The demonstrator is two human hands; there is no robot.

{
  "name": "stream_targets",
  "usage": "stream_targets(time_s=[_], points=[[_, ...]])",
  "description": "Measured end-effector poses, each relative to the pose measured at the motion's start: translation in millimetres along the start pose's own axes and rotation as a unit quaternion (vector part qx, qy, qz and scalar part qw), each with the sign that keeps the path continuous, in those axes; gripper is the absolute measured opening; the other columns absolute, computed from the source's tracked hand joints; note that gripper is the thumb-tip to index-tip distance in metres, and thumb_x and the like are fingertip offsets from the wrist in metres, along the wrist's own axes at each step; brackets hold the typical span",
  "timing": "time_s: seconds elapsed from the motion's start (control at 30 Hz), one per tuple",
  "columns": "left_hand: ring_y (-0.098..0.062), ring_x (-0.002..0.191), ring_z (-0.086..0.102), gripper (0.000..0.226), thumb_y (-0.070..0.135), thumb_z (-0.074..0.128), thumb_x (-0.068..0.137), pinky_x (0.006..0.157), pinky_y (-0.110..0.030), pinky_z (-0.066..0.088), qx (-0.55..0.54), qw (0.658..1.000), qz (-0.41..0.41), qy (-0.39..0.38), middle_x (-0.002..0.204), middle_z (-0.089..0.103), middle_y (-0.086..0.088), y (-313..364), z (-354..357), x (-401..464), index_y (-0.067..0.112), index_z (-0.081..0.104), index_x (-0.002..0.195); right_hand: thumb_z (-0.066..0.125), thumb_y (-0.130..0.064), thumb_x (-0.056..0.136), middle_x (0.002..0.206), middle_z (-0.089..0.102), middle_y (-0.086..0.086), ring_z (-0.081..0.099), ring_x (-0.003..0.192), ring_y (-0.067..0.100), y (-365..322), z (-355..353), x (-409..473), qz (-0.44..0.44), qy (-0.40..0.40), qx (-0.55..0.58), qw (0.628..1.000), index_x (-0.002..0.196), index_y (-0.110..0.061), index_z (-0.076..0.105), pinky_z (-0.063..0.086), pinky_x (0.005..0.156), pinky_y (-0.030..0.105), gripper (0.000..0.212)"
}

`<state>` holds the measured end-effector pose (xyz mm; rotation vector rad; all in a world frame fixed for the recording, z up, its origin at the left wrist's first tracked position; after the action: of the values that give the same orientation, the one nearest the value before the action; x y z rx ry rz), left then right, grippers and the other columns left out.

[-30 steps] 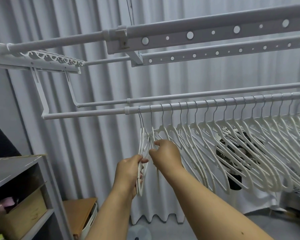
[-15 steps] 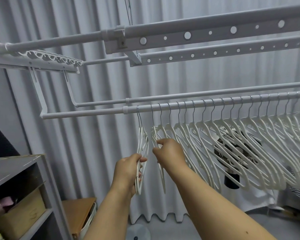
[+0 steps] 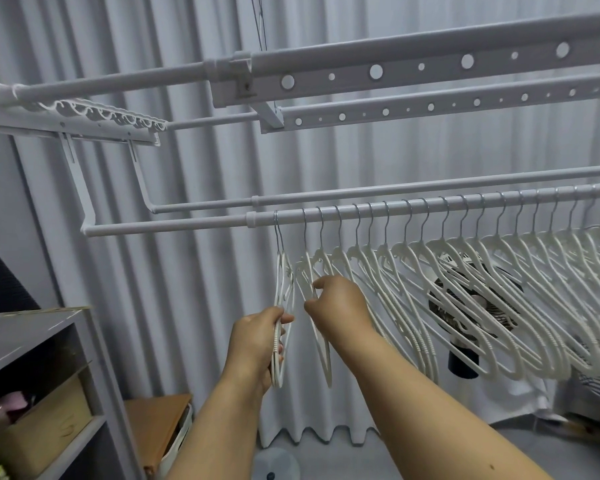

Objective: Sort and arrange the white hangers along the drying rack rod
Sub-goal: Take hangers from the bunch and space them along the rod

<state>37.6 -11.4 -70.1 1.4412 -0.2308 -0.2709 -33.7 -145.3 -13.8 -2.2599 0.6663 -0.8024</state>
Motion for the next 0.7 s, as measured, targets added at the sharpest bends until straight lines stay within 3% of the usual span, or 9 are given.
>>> stream_targets(time_s=[0.2,0.37,0.53,0.7], points=[[-0.014,0.044,0.033,0.025,0.014,0.055,0.091,0.042,-0.021,0.030,0.000,1.000,0.004,-0.001,0.058,0.041,-0.003,-0.4,0.6,1.3,-0.005,0.071,0.089,0.053,-0.010,0.083,0.108,0.066,0.014,0.064,0.095,0.030,-0.4,-1.1,-0.1,0.001,0.002,-0.038,0.999,0.114,-0.002,0.062,0.054,0.080,0.036,0.033],[-0.013,0.040,0.036,0.027,0.020,0.055,0.093,0.040,-0.022,0.032,-0.001,1.000,0.009,-0.005,0.061,0.046,-0.005,-2.4,0.7,3.8,-0.001,0.070,0.083,0.047,-0.019,0.091,0.113,0.062,0.010,0.058,0.105,0.030,-26.5,-16.9,-8.9,-0.070,0.084,-0.083,0.991,0.113,-0.008,0.062,0.045,0.075,0.031,0.029],[-0.014,0.040,0.036,0.044,0.013,0.056,0.089,0.049,-0.026,0.033,0.006,1.000,0.021,-0.015,0.042,0.044,0.001,1.9,0.5,0.4,0.014,0.049,0.046,0.043,-0.026,0.097,0.112,0.065,0.012,0.060,0.104,0.029,-37.5,10.9,-10.6,-0.040,-0.013,-0.013,0.999,0.121,-0.008,0.054,0.047,0.083,0.034,0.032],[-0.019,0.048,0.027,0.043,0.014,0.059,0.084,0.050,-0.028,0.023,0.006,0.999,0.035,-0.011,0.045,0.032,-0.001,2.1,-5.0,3.1,0.017,0.039,0.046,0.049,-0.029,0.095,0.117,0.063,0.011,0.059,0.108,0.028,-28.4,32.1,-4.1,0.022,-0.085,0.013,0.996,0.126,-0.010,0.050,0.045,0.084,0.032,0.036]])
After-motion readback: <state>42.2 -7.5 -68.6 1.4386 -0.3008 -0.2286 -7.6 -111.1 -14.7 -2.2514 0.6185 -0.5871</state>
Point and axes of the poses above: each hand's wrist, its own x-axis towards the middle knuckle, its own z-axis out of the palm, y = z × x, the point moved 9 cm from there along x, towards the middle knuckle
